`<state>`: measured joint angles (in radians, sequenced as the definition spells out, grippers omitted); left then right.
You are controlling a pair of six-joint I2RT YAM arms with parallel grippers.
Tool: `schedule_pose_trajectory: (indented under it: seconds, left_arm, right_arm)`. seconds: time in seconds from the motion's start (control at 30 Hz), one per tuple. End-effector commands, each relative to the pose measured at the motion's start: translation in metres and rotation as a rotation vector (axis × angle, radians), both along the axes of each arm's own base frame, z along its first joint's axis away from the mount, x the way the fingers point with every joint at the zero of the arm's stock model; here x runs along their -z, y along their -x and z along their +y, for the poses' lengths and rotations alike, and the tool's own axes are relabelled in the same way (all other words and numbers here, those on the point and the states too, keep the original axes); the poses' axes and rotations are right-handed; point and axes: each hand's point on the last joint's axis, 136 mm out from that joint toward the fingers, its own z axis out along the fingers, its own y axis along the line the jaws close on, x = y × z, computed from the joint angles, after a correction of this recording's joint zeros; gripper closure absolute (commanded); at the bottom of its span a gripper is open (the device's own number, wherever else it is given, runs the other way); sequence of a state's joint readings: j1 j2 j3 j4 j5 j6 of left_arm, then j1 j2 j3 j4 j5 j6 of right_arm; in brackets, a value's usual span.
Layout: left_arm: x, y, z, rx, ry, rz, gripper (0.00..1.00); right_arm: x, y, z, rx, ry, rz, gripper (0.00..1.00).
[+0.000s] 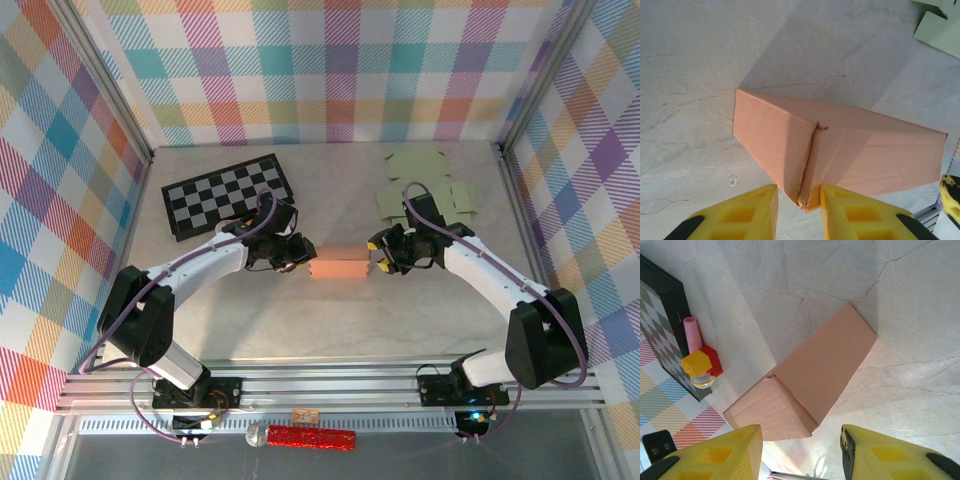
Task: Fold the paper box
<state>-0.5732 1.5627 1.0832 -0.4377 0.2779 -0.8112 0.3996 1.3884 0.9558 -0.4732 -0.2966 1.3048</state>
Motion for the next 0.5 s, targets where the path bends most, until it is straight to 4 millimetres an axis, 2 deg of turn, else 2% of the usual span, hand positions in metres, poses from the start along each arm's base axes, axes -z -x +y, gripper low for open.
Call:
schedule_pose_trajectory:
  seconds: [0.0,0.33,0.47]
  left_arm:
    - [0.014,0.008,0.010,0.002,-0.040,0.039,0.73]
    - [0.014,0.009,0.011,0.001,-0.040,0.040,0.73]
    - [0.014,0.008,0.010,0.003,-0.038,0.040,0.73]
  right_arm:
    - [0.012,0.009,0.001,0.003,-0.001,0.052,0.54]
    - [0.028,0.010,0.007,-0.024,0.035,0.099,0.54]
    - [0.040,0.020,-0.002,-0.024,0.097,0.149,0.55]
